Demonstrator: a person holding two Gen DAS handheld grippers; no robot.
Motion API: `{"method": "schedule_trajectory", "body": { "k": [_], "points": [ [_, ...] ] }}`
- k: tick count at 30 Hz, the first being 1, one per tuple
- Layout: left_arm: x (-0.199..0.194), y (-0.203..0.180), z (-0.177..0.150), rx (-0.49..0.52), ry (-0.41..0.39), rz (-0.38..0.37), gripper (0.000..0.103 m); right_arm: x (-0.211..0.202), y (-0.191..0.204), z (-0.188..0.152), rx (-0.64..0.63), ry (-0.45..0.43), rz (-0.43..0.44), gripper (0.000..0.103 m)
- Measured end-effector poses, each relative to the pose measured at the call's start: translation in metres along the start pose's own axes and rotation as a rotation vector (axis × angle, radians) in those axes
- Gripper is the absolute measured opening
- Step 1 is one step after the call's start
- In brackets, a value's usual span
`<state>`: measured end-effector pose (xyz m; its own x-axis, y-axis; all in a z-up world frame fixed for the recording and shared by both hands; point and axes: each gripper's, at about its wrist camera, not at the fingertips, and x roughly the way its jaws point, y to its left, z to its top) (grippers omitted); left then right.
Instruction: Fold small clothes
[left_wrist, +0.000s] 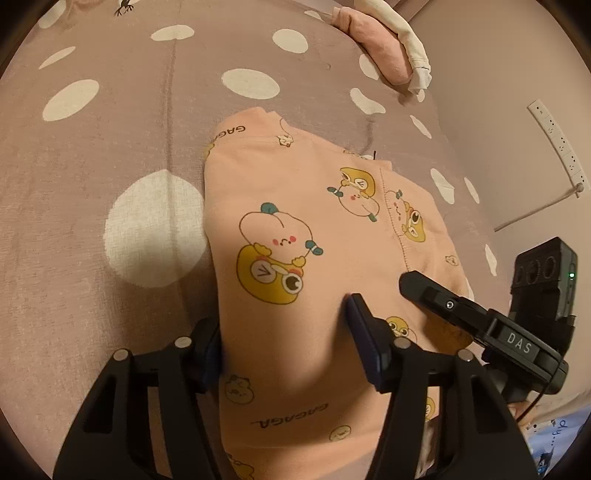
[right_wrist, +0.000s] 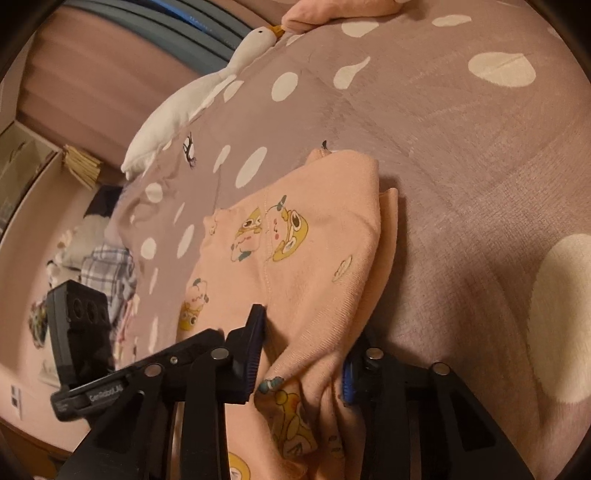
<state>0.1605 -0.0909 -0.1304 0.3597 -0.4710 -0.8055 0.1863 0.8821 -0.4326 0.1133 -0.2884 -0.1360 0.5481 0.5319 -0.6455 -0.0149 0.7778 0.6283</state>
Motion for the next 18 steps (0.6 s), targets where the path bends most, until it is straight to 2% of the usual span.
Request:
{"method": "schedule_trajectory", "body": {
  "k": [5, 11, 18],
  "points": [
    [-0.004, -0.004, -0.001, 0.022, -0.015, 0.020, 0.044, 0.000, 0.016, 0.000, -0.067, -0.012, -0.051, 0.031],
    [-0.015, -0.005, -0.002, 0.021, -0.041, 0.008, 0.028, -0.006, 0.036, -0.006, -0.152, -0.036, -0.077, 0.029],
    [-0.030, -0.006, -0.006, 0.023, -0.071, -0.003, 0.026, -0.011, 0.054, -0.007, -0.213, -0.064, -0.081, 0.027]
  ]
}}
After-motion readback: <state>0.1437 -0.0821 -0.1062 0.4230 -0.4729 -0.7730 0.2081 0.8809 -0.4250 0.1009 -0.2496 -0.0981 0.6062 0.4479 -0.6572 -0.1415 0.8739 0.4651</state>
